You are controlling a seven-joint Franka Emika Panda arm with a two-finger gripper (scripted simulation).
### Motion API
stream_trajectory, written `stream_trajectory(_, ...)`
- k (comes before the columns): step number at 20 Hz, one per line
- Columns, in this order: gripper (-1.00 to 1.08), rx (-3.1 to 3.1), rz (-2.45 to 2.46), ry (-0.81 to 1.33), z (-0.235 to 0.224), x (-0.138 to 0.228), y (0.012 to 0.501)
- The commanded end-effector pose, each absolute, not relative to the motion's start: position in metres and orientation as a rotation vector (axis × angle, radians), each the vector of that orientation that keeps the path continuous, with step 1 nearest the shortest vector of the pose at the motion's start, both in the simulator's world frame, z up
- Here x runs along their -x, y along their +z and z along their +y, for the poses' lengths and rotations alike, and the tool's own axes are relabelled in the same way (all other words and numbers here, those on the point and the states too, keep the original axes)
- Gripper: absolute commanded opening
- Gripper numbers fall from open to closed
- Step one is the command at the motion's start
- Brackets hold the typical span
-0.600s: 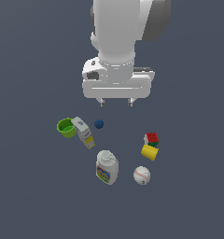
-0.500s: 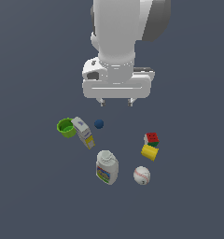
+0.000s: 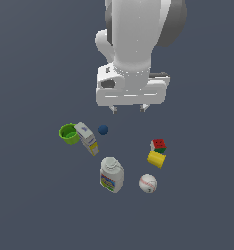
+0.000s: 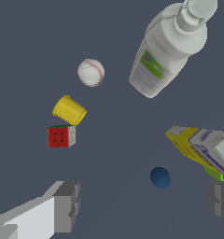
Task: Pick up a designated object from a clutter of objects.
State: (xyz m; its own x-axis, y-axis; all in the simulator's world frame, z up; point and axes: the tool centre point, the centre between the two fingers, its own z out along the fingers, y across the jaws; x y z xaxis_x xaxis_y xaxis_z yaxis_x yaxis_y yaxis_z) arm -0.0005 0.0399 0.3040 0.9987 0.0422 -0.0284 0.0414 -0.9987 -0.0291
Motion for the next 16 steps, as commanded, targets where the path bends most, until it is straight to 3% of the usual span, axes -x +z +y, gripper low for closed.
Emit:
stream_trajectory(1,1.0,3.112,-0.069,0.044,0.041,0.0,0.304)
stream_trajectory(8,1.0,3.119,-0.064,0.042,0.051,-0.004,0.289)
stream_trajectory(16,1.0,3.138,-0.058,0.033,0.087,-0.012,0.239)
